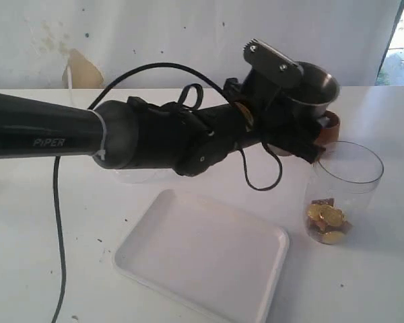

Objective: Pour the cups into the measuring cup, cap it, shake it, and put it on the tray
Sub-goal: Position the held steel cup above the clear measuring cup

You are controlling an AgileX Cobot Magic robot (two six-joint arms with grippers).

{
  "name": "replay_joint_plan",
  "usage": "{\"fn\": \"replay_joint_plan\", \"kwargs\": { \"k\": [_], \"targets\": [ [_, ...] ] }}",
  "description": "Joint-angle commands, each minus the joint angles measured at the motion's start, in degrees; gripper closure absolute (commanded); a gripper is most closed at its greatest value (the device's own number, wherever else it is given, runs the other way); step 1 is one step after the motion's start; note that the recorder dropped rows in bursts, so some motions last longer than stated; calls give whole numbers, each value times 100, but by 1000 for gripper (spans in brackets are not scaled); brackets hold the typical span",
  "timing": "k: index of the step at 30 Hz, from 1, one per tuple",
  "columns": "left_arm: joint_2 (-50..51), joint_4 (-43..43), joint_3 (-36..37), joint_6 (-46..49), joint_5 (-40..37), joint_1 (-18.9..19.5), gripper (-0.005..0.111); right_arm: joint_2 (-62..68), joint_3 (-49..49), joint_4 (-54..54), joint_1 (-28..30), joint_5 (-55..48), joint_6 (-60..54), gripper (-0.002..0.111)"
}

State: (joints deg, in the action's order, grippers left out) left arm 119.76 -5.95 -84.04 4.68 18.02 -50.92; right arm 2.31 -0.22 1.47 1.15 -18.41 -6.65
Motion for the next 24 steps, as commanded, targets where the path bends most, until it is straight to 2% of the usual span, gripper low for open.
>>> {"fn": "replay_joint_plan", "kwargs": {
  "k": [1,13,20,24],
  "targets": [
    [-98,-308,-106,5,557,-117,107,21,22,26,-9,65,-22,108],
    [-98,-308,-115,69,571,-52,107,21,22,26,-9,65,-22,108],
    [-6,-214,-731,144,-861,-52,107,21,22,26,-9,65,-22,108],
    [97,-235,-1028,283,-967,-52,107,21,22,26,-9,65,-22,108]
  ]
}}
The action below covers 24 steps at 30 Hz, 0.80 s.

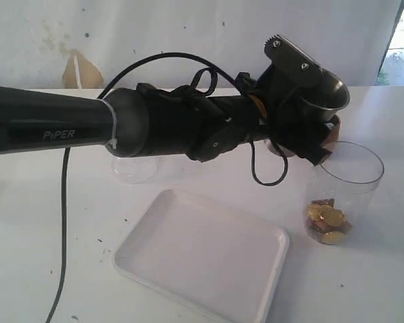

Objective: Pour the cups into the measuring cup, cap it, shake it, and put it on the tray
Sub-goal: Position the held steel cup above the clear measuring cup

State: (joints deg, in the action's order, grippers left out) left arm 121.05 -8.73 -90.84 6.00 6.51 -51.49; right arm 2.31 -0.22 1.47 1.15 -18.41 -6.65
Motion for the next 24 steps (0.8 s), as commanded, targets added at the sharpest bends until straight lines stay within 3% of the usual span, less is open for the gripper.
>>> {"fn": "replay_joint_plan", "kwargs": {
  "k": [1,19,24],
  "targets": [
    [20,44,-404,280,184,4,107,21,22,26,-9,65,-22,108],
    [238,-243,-671,1098,-180,-9,107,21,22,26,-9,65,-22,108],
    [238,-921,-720,1126,-143,-9,107,21,22,26,-9,65,-22,108]
  ]
}}
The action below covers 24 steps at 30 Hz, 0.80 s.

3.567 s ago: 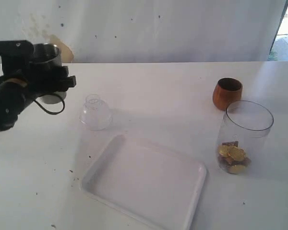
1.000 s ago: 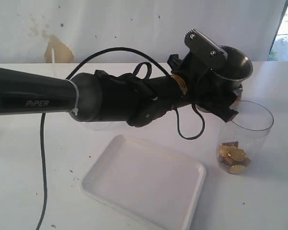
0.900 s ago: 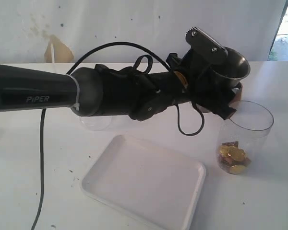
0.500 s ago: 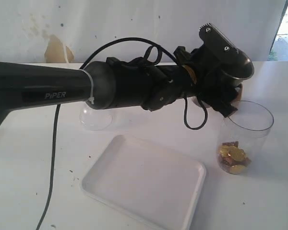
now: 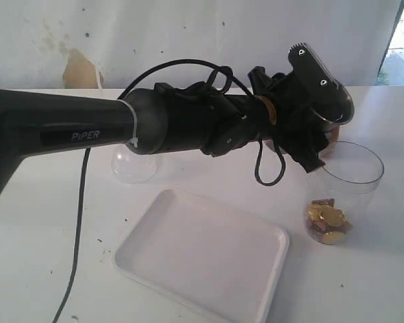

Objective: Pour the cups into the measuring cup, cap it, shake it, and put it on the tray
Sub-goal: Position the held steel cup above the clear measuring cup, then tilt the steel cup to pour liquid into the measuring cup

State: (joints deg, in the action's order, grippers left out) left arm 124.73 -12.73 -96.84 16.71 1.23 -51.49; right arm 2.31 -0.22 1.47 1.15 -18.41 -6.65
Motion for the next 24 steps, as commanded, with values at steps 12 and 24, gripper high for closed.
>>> {"fn": "replay_joint_plan", "kwargs": {
  "k": [12,24],
  "targets": [
    [-130,-892,-120,556,385,-9,107,21,22,26,-9,65,-22,108],
    [-130,-892,-120,1551,385,-9,107,21,22,26,-9,65,-22,108]
  ]
}}
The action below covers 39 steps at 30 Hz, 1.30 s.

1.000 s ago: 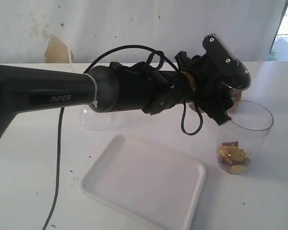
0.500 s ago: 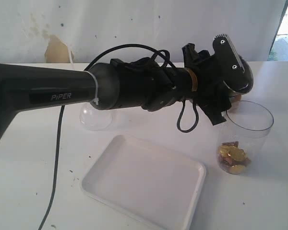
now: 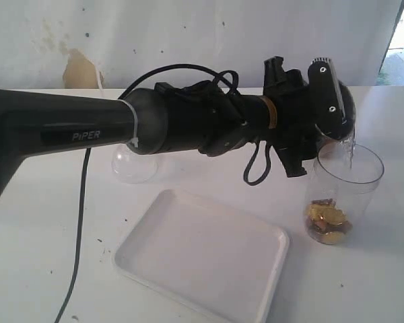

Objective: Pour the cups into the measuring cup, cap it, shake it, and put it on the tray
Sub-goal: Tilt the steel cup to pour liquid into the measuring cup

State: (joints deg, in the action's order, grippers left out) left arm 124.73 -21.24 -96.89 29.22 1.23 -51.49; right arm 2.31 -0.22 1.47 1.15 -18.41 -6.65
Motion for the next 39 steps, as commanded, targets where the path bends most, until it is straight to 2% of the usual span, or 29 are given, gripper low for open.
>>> {"fn": "replay_joint_plan", "kwargs": {
  "k": [1,11,17,21,24,36,39],
  "targets": [
    [-130,-41,-115,376,385,-9,107,21,22,26,-9,65,-22,108],
    [-130,-41,-115,928,474,-9,107,21,22,26,-9,65,-22,108],
    [-130,-41,-115,1723,474,-9,107,21,22,26,-9,65,-22,108],
    [-130,-41,-115,1736,474,-9,107,21,22,26,-9,65,-22,108],
    [-130,-41,-115,2085,474,-9,107,21,22,26,-9,65,-22,108],
    [-140,5,-115,2134,479,-9,107,21,22,26,-9,65,-22,108],
    [-140,303,-115,2036,479,-9,107,21,22,26,-9,65,-22,108]
  ]
}}
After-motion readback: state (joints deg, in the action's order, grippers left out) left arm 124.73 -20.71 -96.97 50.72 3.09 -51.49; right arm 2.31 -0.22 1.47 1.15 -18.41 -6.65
